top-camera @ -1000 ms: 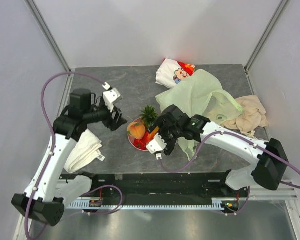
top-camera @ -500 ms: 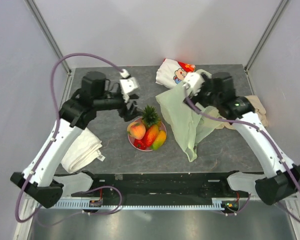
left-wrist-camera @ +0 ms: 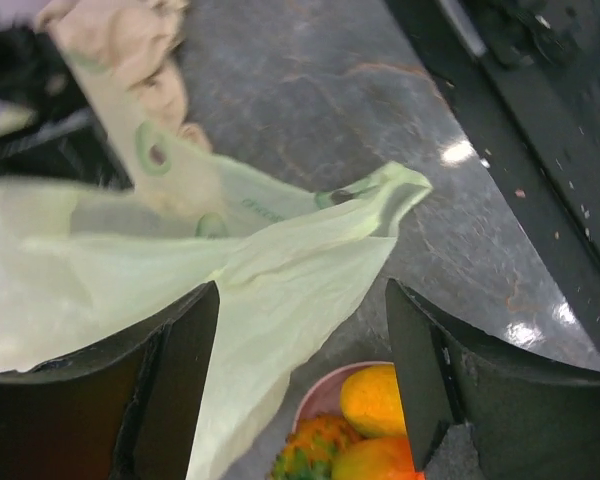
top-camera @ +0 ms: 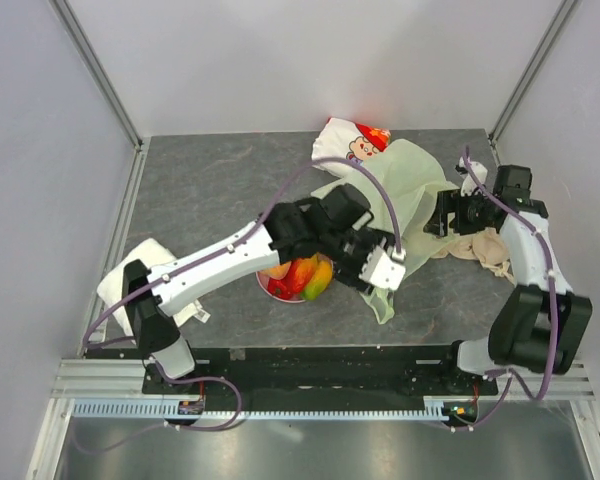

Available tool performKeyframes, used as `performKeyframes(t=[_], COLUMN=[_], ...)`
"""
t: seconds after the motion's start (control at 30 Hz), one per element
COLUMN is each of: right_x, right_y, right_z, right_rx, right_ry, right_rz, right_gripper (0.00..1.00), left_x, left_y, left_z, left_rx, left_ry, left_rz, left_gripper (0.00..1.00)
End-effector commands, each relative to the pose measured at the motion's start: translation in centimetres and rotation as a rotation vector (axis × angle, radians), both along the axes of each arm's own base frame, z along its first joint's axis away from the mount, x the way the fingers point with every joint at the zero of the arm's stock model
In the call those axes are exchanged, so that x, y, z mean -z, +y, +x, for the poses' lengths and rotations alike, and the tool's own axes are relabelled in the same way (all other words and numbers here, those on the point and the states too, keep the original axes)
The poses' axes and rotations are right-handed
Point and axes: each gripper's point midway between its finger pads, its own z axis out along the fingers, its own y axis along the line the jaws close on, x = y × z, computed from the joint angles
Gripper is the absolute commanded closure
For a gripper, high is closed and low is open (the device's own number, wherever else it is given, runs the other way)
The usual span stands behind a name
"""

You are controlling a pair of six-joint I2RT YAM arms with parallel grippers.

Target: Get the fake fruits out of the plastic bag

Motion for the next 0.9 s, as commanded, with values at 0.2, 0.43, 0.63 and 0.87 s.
performKeyframes(t=[0.2,0.43,0.63,0.87], right_x=[3.7,4.5,5.7,9.7], right_y=[2.8,2.7,2.5,-2.0], right_z=[2.6,4.5,4.8,4.5], right_rx=[-0.066,-0.049,-0.032,0.161], right_ry=[0.140,0.169,0.199,0.345], right_rz=[0.293,0.339,0.337,0.181], right_gripper=[0.14,0.16,0.16,0.19], left_x=[7.6,13.0,17.0,8.7], left_y=[-3.0,-4.3,-5.6,-6.3], left_z=[-1.3,-1.1,-0.4,2.6], left_rx=[0.529,0.668,0.732,0.517], left_ry=[-0.364,-0.375,-0.401,-0.396], left_rz=[0.069,0.147,0.238,0.158], left_gripper=[0.28,0.34,0.55,0.98])
